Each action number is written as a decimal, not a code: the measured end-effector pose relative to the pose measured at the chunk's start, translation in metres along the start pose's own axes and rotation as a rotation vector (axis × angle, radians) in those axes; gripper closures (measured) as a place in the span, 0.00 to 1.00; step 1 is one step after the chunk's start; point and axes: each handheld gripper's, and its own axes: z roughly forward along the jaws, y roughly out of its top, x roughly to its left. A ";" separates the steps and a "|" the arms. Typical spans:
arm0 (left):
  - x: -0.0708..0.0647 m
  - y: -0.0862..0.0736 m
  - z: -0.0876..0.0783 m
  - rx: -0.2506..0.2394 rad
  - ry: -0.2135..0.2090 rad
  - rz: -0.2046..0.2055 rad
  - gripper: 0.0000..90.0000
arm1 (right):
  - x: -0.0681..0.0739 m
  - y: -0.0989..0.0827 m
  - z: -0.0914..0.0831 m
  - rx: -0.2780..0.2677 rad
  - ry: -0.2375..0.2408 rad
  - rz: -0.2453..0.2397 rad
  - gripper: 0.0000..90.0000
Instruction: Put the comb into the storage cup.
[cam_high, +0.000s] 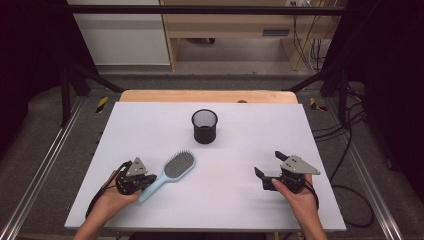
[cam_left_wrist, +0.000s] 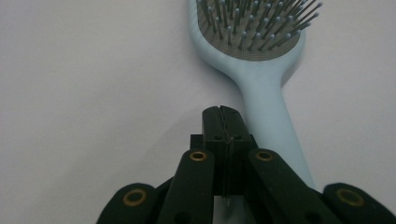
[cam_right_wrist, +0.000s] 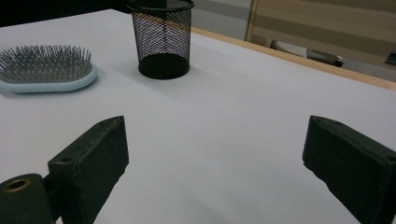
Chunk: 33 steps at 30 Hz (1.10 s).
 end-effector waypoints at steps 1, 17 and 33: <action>0.000 0.000 0.000 -0.001 0.006 -0.010 1.00 | 0.000 0.000 0.000 0.001 0.001 -0.001 0.08; -0.012 0.018 -0.016 -0.142 0.082 -0.088 0.64 | 0.001 0.000 -0.002 0.002 0.000 -0.004 0.08; -0.020 0.015 0.002 -0.090 0.049 -0.107 0.08 | 0.003 0.000 -0.001 0.011 0.008 -0.009 0.07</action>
